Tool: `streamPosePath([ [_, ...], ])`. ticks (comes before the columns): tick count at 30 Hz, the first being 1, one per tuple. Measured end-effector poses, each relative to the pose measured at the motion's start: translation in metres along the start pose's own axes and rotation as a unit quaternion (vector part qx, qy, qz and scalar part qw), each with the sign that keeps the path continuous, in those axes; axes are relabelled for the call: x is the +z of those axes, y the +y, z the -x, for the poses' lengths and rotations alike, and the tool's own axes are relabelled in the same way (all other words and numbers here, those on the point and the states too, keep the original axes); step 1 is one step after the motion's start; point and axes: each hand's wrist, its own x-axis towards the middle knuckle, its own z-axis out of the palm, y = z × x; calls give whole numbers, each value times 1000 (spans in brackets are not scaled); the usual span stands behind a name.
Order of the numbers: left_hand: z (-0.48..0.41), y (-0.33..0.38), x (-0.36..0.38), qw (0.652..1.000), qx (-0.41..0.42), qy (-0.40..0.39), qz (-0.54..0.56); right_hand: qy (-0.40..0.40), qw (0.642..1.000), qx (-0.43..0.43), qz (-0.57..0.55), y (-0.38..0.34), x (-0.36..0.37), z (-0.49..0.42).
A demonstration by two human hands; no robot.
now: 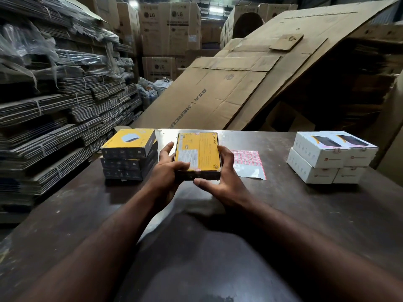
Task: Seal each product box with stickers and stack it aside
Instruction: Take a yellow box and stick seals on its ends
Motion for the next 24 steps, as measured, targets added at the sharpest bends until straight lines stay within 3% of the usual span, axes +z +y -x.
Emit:
streamPosePath([
  [4, -1, -2, 0, 1000, -2, -6, -1, 33, 996, 37, -68, -2, 4, -1],
  [19, 0, -12, -1, 993, 54, -30, -104, 47, 989, 75, -115, 3, 3, -2],
  [24, -3, -11, 1, 996, 65, -22, -53, 66, 989, 73, -111, 1, 6, -2],
])
